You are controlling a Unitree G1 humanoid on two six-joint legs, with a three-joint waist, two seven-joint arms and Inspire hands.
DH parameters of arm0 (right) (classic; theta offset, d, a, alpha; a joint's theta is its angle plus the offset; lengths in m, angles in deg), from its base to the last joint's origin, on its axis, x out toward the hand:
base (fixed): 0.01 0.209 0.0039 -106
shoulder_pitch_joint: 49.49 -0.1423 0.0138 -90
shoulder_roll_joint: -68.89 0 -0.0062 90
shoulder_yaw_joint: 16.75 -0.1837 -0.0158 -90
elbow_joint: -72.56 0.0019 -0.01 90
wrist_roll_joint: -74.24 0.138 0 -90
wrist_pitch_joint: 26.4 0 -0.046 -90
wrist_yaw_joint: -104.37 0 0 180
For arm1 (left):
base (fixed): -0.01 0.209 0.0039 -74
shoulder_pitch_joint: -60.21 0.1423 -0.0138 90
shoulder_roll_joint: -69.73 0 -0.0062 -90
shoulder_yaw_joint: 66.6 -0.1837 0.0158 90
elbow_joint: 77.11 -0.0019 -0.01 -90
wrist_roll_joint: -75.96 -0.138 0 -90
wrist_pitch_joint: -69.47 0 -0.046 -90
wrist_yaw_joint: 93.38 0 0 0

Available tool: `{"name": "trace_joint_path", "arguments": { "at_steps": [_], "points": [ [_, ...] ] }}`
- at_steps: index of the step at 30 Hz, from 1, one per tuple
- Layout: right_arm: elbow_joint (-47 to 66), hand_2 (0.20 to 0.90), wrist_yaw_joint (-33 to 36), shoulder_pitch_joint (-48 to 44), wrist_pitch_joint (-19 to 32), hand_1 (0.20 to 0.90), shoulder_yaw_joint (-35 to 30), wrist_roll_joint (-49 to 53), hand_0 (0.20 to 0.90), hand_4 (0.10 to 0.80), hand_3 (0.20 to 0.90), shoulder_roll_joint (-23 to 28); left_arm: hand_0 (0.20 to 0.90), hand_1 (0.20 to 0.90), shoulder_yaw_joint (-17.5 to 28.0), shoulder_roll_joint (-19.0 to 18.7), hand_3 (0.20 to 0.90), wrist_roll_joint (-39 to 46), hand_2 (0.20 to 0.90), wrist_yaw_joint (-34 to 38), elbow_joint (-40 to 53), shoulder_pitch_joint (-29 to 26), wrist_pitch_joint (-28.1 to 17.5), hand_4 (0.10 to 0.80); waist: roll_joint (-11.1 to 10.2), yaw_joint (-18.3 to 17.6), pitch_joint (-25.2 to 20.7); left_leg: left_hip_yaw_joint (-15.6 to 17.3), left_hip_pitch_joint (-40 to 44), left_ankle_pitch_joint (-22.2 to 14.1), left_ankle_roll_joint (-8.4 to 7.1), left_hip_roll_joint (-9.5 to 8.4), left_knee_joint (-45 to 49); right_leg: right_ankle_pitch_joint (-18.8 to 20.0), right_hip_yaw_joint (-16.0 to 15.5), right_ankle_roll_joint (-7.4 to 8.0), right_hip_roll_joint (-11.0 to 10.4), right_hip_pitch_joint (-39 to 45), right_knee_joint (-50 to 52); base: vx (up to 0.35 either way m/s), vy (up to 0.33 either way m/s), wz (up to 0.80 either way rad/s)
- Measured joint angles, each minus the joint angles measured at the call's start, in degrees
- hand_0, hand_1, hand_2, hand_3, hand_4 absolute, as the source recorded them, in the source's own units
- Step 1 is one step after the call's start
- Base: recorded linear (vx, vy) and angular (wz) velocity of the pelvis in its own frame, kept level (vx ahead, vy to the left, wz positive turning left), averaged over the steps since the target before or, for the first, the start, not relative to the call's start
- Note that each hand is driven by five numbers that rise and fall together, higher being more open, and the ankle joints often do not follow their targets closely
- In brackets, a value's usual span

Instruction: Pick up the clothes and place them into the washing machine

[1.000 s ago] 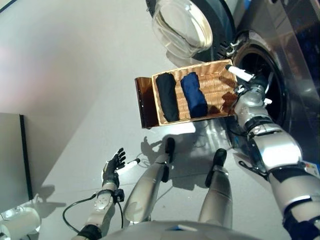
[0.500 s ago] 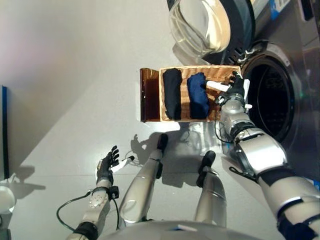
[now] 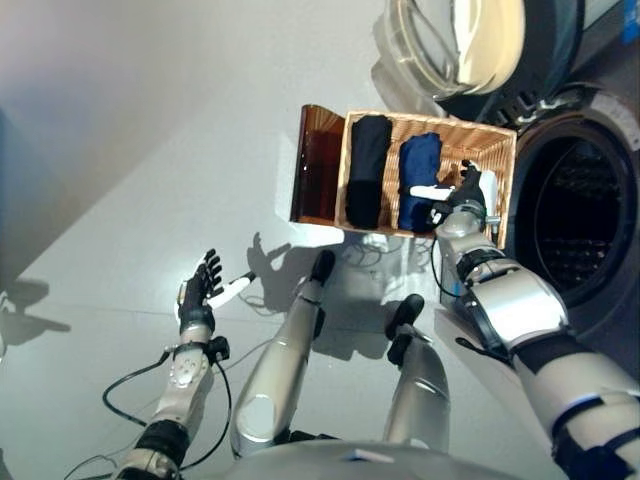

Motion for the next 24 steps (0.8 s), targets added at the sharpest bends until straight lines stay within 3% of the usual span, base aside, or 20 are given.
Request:
{"name": "trace_joint_path", "arguments": {
  "at_steps": [7, 9, 11, 12, 14, 15, 20, 24],
  "points": [
    [-0.56, 0.9, 1.3, -0.22, -1.59, 0.9, 1.74, -2.88, 0.9, 0.8, 0.9, -0.35, 0.9, 0.9, -0.04, 0.15, 0.9, -0.44, 0.9, 2.42, 4.55, -1.07, -0.14, 0.8, 0.63, 1.85, 0.48, -0.73, -2.65, -0.15, 0.08, -0.77, 1.4, -0.87, -0.54, -0.17, -0.87, -2.27, 1.89, 0.012, 0.006, 0.08],
    [-0.88, 0.831, 2.03, -0.63, -2.31, 0.831, 2.02, -3.56, 0.831, 0.751, 0.831, -0.11, 0.9, 0.9, -0.07, 0.17, 0.9, -0.6, 0.9, 2.47, 4.68, -1.13, -0.25, 0.8, 0.96, 1.98, 0.68, -0.98, -3.08, -0.14, 0.07, -0.95, 1.58, -1.12, -0.86, -0.03, -1.09, -2.53, 2.31, 0.013, 0.013, 0.1],
    [-1.06, 0.669, 2.51, -0.66, -2.6, 0.669, 2.02, -3.77, 0.669, 0.635, 0.669, 0.54, 0.9, 0.9, -0.15, 0.21, 0.9, -0.75, 0.9, 2.68, 4.66, -1.06, -0.24, 0.8, 1.12, 1.99, 0.77, -1.11, -3.24, -0.14, 0.08, -1.27, 1.55, -1.56, -1.1, 0.25, -1.58, -2.64, 2.52, 0.006, 0.014, 0.14],
    [-1.17, 0.535, 2.84, -0.68, -2.79, 0.535, 2.02, -4.48, 0.535, 0.539, 0.535, 1.15, 0.9, 0.9, -0.42, 0.26, 0.9, -0.81, 0.9, 2.84, 4.71, -1.05, -0.24, 0.8, 1.21, 2.08, 0.81, -1.19, -3.35, -0.14, 0.08, -1.46, 1.53, -1.65, -1.24, 0.3, -1.69, -2.76, 2.62, 0.009, -0.014, 0.08],
    [-1.62, 0.381, 3.45, -0.95, -3.38, 0.381, 1.86, -4.84, 0.381, 0.429, 0.381, 2.84, 0.9, 0.9, -1.17, 0.35, 0.9, -1.19, 0.9, 2.84, 4.86, -1.06, -0.24, 0.8, 1.34, 2.62, 0.87, -1.28, -3.76, -0.02, -0.05, -1.68, 1.01, -1.76, -1.32, 0.27, -1.97, -3.38, 3.06, 0.016, -0.005, 0.07],
    [-2.14, 0.2, 3.53, -1.18, -3.55, 0.2, 1.86, -4.83, 0.2, 0.3, 0.2, 3.85, 0.9, 0.9, -1.24, 0.62, 0.9, -1.25, 0.9, 2.82, 4.92, -1.06, -0.24, 0.8, 1.42, 2.87, 0.91, -1.45, -3.85, 0.18, -0.24, -1.88, 0.75, -1.85, -1.43, 0.34, -2.18, -3.57, 3.11, 0.014, 0.019, 0.11],
    [-2.72, 0.2, 3.57, -1.48, -4.67, 0.2, 0.84, -5.83, 0.2, 0.3, 0.2, 8.03, 0.9, 0.9, -1.35, 0.75, 0.9, -2.01, 0.9, 2.86, 5.8, -1.06, -0.22, 0.8, 2.28, 4.43, 1.23, -2.14, -4.52, 0.2, -0.22, -2.75, 0.85, -3.49, -1.66, -0.11, -3.23, -4.54, 5.12, 0.006, 0.022, 0.15],
    [-2.73, 0.2, 3.59, -1.69, -4.72, 0.2, -0.4, -6.87, 0.2, 0.3, 0.2, 10.3, 0.9, 0.9, -2.52, 0.76, 0.9, -3.01, 0.9, 2.83, 6.93, -1.22, -0.22, 0.8, 4.09, 5.47, 1.58, -2.33, -4.73, 0.21, -0.21, -3.24, 0.98, -4.0, -1.64, 0.52, -3.83, -4.89, 5.87, 0.004, 0.034, 0.07]
  ]
}}
